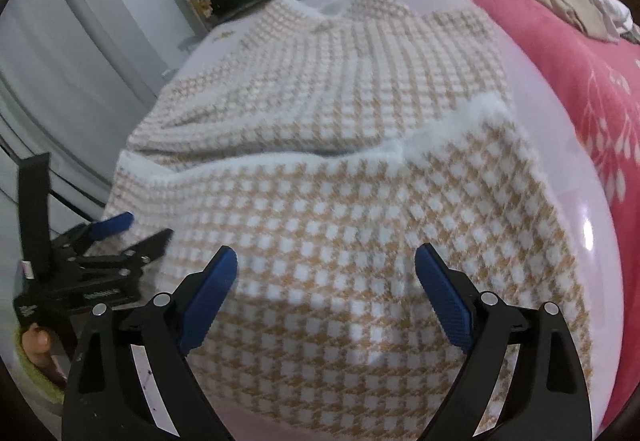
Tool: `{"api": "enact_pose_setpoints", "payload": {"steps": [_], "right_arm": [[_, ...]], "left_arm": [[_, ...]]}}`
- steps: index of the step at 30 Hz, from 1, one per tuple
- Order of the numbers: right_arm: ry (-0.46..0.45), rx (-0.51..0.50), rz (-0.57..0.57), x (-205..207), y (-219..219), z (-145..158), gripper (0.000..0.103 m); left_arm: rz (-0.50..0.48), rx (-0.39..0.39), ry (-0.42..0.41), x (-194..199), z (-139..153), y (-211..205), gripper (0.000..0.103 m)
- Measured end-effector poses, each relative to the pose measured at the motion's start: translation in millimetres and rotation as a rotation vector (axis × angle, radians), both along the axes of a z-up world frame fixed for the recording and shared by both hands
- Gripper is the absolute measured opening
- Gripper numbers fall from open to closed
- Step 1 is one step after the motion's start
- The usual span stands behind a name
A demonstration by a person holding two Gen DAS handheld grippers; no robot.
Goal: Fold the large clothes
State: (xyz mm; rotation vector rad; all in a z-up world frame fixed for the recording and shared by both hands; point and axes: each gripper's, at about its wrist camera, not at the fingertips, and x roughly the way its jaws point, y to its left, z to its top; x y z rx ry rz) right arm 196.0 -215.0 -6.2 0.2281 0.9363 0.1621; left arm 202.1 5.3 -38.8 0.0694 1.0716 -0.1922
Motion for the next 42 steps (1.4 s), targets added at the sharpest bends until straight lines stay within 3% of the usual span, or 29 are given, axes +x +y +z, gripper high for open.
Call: {"api": "enact_pose_setpoints", "payload": {"steps": [21, 42], "right_arm": [[0.069, -0.035, 0.032, 8, 8, -23, 0.095], [0.115, -0.037, 0.045, 27, 12, -22, 0.095]], "left_arm": [[0.038, 0.015, 0.085, 13, 0, -3, 0.098], [0.037, 0.016, 0.087, 13, -1, -3, 0.099]]}}
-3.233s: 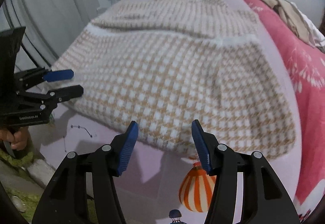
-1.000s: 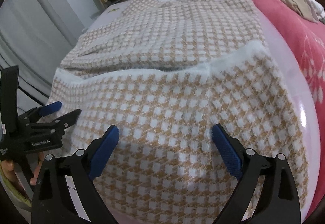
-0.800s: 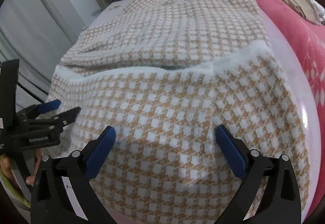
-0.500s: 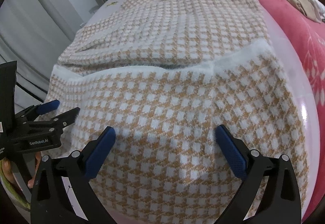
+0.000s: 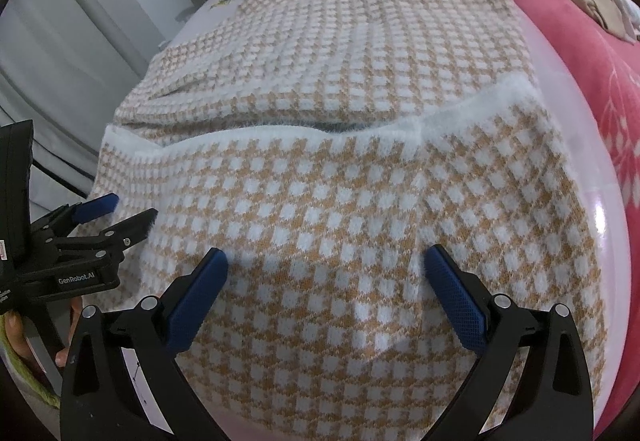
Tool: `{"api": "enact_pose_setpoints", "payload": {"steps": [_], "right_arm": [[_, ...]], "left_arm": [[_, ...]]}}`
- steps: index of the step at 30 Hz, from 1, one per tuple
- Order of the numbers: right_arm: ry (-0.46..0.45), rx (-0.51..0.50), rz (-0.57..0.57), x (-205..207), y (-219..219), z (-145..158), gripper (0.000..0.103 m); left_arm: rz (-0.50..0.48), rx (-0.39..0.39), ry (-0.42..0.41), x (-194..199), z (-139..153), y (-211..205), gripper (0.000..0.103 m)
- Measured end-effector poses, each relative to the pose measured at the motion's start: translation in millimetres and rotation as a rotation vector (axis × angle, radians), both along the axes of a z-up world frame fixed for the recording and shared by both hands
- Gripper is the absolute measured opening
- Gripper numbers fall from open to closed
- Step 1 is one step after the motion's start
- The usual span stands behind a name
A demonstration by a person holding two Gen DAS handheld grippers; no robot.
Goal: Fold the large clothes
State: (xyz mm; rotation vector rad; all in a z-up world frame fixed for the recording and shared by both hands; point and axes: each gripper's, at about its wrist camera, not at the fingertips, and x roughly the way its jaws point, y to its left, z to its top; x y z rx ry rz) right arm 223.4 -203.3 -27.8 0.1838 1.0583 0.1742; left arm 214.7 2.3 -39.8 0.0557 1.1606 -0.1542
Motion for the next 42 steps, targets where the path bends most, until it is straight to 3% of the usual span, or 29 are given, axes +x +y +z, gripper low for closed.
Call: {"api": "enact_pose_setpoints", "payload": {"steps": [18, 21, 25, 30, 33, 36, 42], "right_arm": [[0.009, -0.004, 0.019, -2, -3, 2, 0.095], [-0.005, -0.004, 0.03, -2, -5, 18, 0.095], [-0.147, -0.03, 0.069, 0, -14, 73, 0.095], [-0.266, -0.017, 0.082, 38, -41, 132, 0.095], [-0.285, 0.001, 0.077, 80, -54, 151, 0.095], [-0.262, 0.021, 0.059, 129, -66, 155, 0.095], [-0.155, 0.143, 0.001, 231, -89, 137, 0.09]], "left_arm": [[-0.035, 0.001, -0.055, -7, 4, 3, 0.099], [-0.049, -0.036, -0.103, -9, 23, 11, 0.099], [-0.084, -0.07, -0.226, 5, 71, 22, 0.099], [-0.145, -0.143, -0.329, 67, 129, 20, 0.099], [-0.156, -0.153, -0.382, 112, 142, 7, 0.099], [-0.15, -0.178, -0.383, 175, 138, -11, 0.098], [-0.132, -0.244, -0.252, 271, 104, -53, 0.096]]}}
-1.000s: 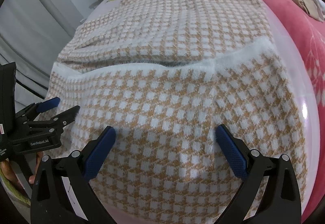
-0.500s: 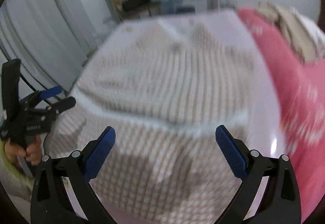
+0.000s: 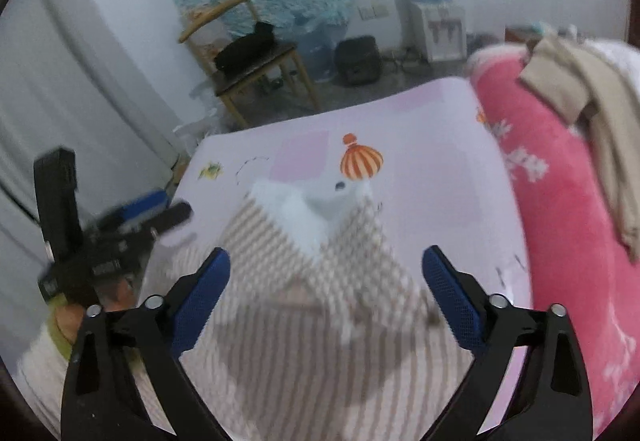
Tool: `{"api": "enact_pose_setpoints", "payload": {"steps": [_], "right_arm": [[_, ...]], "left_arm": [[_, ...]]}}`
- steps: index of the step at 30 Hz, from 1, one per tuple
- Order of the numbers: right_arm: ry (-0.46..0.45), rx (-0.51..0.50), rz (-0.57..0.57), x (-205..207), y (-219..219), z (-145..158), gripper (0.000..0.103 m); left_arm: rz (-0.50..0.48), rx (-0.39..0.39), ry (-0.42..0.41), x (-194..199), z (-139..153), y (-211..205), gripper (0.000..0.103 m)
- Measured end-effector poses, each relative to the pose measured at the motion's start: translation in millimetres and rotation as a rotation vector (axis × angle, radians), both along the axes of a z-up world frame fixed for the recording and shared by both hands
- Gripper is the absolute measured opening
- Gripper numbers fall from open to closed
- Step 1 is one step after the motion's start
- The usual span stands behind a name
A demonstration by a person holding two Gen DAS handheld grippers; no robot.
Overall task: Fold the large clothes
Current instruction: 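Close both grippers on the white trim edge of the coat, then lift the held trim edge and fold it over the coat, then open both grippers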
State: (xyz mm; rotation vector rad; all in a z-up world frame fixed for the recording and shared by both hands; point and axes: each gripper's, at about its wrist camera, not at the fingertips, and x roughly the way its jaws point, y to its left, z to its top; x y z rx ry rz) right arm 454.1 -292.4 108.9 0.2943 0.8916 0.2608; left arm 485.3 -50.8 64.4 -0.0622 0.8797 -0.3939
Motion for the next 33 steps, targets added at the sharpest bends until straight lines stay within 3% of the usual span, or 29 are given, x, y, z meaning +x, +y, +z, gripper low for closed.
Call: {"api": "enact_pose_setpoints", "payload": {"steps": [8, 10, 12, 15, 18, 21, 25, 27, 31, 33], "right_arm": [[0.21, 0.108, -0.048, 86, -15, -60, 0.067], [0.252, 0.134, -0.033, 93, -14, -73, 0.052], [0.277, 0.156, -0.006, 89, -11, -78, 0.022], [0.233, 0.135, 0.031, 71, -7, -65, 0.011], [0.18, 0.109, 0.072, 58, -5, -48, 0.01], [0.118, 0.077, 0.126, 20, 0, -29, 0.01], [0.043, -0.005, 0.207, -35, 11, -20, 0.01], [0.03, -0.047, 0.24, -61, 16, -28, 0.012], [0.108, -0.1, 0.226, -98, 19, -58, 0.014], [0.1, -0.096, 0.216, -110, 15, -56, 0.025]], "left_arm": [[0.073, -0.059, 0.219, 60, -55, -14, 0.065], [0.08, -0.082, 0.254, 64, -62, -11, 0.046], [0.073, -0.098, 0.267, 64, -62, -10, 0.031], [0.031, -0.107, 0.242, 53, -50, -6, 0.018], [-0.027, -0.099, 0.196, 34, -30, -3, 0.012], [-0.082, -0.101, 0.15, 11, -9, 0, 0.011], [-0.199, -0.065, 0.069, -50, 14, 7, 0.011], [-0.244, -0.034, 0.046, -79, 13, 9, 0.011], [-0.284, 0.089, 0.021, -140, -18, 20, 0.011], [-0.288, 0.115, 0.028, -152, -32, 21, 0.011]]}}
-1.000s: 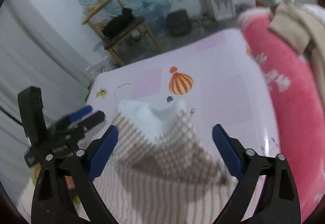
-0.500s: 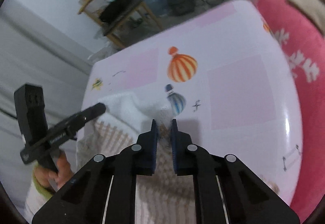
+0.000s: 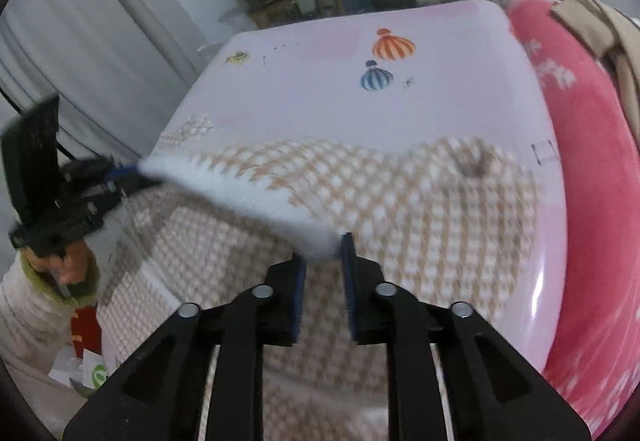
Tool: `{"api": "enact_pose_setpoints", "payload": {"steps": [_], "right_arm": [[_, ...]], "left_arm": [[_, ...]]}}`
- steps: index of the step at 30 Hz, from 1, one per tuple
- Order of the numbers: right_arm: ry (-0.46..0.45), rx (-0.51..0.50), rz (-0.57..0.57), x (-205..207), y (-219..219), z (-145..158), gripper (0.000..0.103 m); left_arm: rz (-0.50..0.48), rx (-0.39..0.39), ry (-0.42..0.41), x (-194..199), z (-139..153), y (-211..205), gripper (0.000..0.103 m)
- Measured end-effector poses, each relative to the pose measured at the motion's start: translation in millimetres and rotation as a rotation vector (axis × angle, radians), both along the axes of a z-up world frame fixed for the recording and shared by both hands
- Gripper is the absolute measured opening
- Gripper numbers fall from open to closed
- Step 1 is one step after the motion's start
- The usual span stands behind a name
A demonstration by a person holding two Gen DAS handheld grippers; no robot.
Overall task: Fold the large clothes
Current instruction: 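Lift the held trim edge and fold it over the coat, then open both grippers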
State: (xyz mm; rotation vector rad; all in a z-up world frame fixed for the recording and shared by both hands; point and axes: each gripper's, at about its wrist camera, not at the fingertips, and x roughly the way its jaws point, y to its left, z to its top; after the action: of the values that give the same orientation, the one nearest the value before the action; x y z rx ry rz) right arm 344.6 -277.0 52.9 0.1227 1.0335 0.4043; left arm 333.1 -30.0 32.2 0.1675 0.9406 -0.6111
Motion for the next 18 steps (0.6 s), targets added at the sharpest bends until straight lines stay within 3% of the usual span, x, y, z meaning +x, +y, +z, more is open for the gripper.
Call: {"api": "enact_pose_setpoints", "payload": {"steps": [4, 7, 10, 14, 18], "right_arm": [[-0.083, 0.151, 0.001, -1, -6, 37, 0.031], [-0.087, 0.223, 0.021, 20, 4, 47, 0.032], [-0.003, 0.2, 0.051, 50, 32, 19, 0.026], [0.135, 0.115, 0.074, 51, 54, -38, 0.024], [0.121, 0.08, 0.101, 23, 48, -44, 0.024]], "left_arm": [[0.02, 0.007, 0.007, -6, -15, 1, 0.011], [0.033, -0.007, 0.013, -2, -19, 1, 0.012], [0.05, -0.032, 0.022, -4, -18, 8, 0.014], [0.044, -0.054, 0.029, -17, -10, 21, 0.014], [0.03, -0.096, 0.002, -33, 7, 40, 0.014]]}}
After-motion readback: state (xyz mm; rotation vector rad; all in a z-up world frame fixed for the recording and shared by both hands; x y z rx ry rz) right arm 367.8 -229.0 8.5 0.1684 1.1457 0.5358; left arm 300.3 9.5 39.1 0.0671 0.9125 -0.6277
